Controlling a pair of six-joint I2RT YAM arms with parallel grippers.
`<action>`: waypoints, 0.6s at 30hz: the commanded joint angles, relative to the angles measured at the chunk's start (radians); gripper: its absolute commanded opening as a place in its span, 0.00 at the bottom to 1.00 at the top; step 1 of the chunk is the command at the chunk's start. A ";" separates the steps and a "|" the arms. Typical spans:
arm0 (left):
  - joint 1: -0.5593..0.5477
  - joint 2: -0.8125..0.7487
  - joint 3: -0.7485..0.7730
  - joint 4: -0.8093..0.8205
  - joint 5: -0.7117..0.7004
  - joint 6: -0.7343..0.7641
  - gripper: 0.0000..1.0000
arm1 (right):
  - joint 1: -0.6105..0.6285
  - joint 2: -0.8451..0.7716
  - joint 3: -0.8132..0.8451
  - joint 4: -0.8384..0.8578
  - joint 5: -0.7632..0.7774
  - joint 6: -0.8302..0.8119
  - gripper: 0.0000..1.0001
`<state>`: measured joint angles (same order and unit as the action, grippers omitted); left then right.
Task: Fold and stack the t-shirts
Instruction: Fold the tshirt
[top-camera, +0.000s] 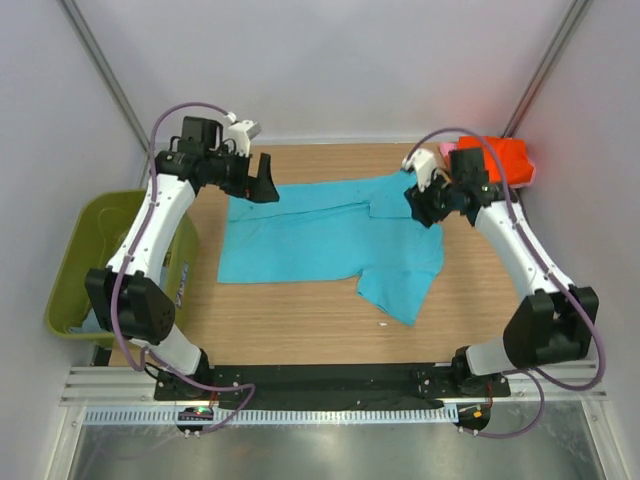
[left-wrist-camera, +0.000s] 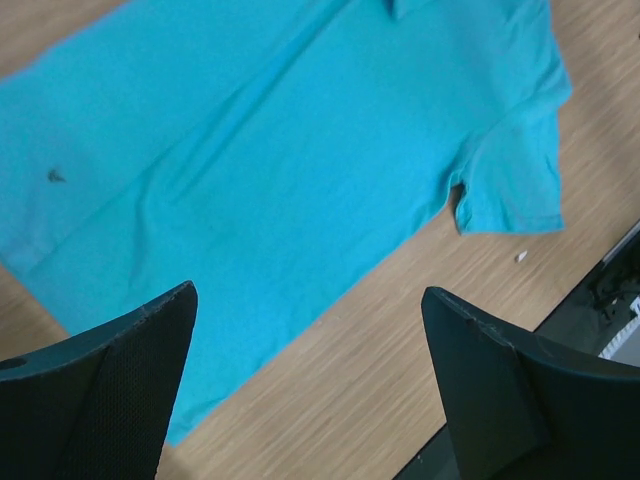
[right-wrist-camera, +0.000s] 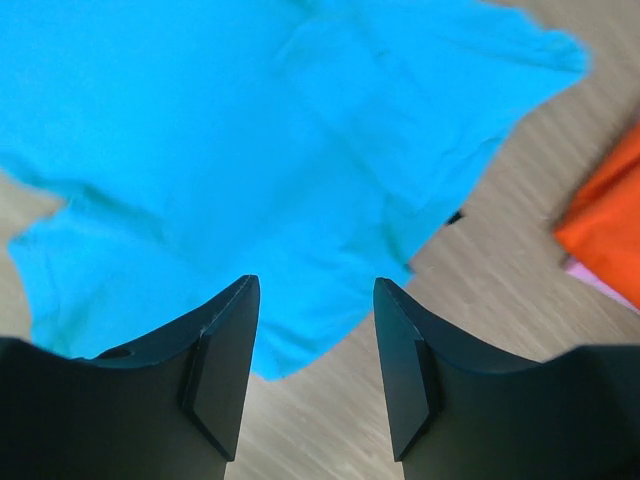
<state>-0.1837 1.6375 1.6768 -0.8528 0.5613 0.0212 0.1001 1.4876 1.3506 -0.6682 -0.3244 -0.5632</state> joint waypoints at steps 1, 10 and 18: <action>0.007 0.016 -0.141 -0.078 -0.032 0.057 0.95 | 0.108 -0.105 -0.236 -0.038 0.010 -0.249 0.55; 0.120 -0.050 -0.322 0.116 0.221 -0.356 1.00 | 0.234 -0.504 -0.655 0.038 -0.018 -0.582 0.55; 0.314 -0.044 -0.641 0.635 0.491 -0.799 1.00 | 0.329 -0.658 -0.812 -0.034 -0.056 -0.699 0.54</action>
<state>0.0849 1.6093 1.0698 -0.4660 0.8928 -0.5751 0.4129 0.8356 0.5461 -0.6899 -0.3439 -1.1923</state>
